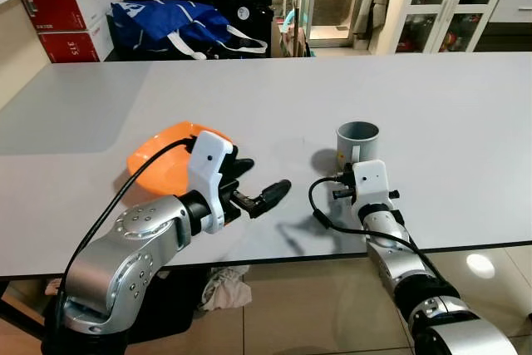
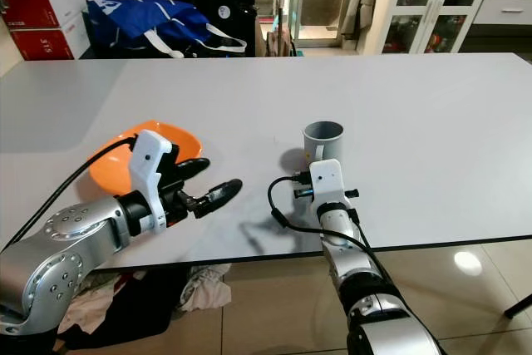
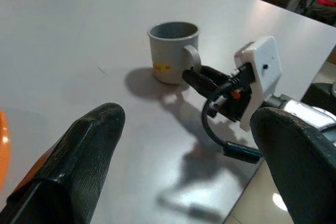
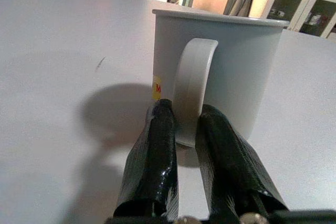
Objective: Setting the table
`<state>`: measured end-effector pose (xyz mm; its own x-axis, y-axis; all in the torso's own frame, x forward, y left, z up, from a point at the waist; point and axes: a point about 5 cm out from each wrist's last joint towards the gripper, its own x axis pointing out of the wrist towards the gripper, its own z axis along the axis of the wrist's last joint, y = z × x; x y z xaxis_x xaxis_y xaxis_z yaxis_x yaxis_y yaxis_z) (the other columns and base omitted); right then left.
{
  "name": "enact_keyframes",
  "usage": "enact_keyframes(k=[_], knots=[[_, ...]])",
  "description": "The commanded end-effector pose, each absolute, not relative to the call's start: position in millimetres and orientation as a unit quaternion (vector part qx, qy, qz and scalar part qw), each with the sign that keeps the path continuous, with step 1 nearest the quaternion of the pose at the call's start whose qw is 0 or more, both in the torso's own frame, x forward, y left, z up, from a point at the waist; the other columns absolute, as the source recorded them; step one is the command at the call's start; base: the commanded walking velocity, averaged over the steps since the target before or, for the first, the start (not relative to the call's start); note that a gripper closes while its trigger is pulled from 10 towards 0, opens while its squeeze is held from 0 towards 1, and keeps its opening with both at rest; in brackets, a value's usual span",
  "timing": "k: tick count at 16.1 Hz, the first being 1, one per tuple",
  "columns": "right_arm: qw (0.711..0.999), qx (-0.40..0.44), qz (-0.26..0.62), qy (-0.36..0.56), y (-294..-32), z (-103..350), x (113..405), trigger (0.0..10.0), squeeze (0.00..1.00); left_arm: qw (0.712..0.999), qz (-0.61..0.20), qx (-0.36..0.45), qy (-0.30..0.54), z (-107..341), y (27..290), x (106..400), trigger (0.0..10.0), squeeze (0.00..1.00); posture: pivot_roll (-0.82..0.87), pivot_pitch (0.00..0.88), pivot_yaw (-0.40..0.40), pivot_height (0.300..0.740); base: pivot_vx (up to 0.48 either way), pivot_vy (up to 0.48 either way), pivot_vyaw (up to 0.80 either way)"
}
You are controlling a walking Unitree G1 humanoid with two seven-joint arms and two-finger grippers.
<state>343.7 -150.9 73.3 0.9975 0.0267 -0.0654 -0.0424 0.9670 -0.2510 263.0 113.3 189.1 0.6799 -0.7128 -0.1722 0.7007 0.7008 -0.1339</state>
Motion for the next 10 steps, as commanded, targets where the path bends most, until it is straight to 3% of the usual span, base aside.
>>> enact_keyframes(k=[1, 5, 6, 7, 10], knots=[[0.992, -0.123, 0.015, 0.027, -152, 77, 346, 0.0, 0.0, 0.914, -0.39, -0.023, 0.111, 191, 113, 262, 10.0, 0.0, 0.1, 0.0, 0.051, 0.736, 0.0, 0.0, 0.0], [0.991, -0.129, 0.009, 0.038, -152, 74, 346, 0.0, 0.0, 0.913, -0.388, -0.029, 0.124, 192, 116, 258, 10.0, 0.0, 0.12, 0.0, 0.063, 0.736, 0.0, 0.0, 0.0], [0.991, -0.129, 0.007, 0.041, -153, 73, 346, 1.4, 0.0, 0.913, -0.388, -0.029, 0.125, 192, 116, 257, 10.0, 0.0, 0.12, 0.0, 0.063, 0.736, 0.0, 0.0, 0.0], [0.991, -0.129, 0.005, 0.046, -153, 72, 346, 10.0, 0.0, 0.913, -0.388, -0.03, 0.127, 192, 117, 256, 10.0, 0.0, 0.13, 0.0, 0.068, 0.736, 0.0, 0.0, 0.0], [0.99, -0.124, 0.007, 0.069, -153, 64, 342, 10.0, 0.0, 0.911, -0.388, -0.03, 0.134, 192, 118, 252, 10.0, 0.0, 0.13, 0.0, 0.068, 0.736, 0.0, 0.0, 0.0]])
